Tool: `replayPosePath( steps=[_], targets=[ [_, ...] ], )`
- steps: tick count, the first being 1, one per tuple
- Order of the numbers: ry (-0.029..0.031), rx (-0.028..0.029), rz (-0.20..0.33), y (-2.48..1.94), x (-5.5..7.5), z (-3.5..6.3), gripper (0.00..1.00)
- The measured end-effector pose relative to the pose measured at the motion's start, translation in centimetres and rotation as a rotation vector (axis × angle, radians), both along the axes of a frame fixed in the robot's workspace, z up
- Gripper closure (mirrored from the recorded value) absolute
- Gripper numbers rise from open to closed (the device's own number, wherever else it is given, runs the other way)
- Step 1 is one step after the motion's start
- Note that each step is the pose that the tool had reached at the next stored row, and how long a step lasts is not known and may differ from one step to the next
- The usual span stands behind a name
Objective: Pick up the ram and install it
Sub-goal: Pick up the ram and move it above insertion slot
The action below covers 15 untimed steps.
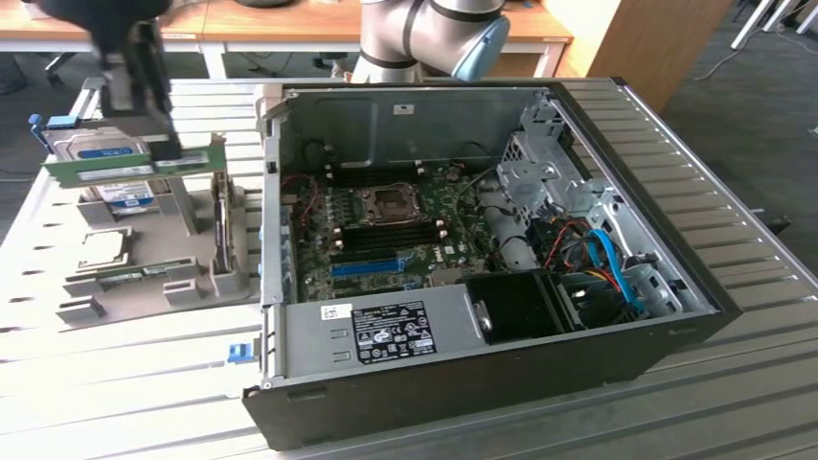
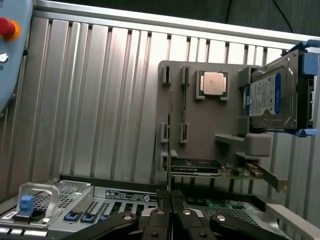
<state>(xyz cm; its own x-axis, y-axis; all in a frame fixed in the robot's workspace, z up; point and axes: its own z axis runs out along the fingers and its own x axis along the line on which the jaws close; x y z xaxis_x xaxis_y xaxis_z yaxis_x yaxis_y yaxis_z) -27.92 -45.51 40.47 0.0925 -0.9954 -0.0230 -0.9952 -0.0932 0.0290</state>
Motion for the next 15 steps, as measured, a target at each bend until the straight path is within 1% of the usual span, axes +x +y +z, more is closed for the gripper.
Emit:
replayPosePath(
  steps=[15],
  targets=[
    [0.0016,0.0,0.0,0.0,6.1,0.0,0.88]
  ],
)
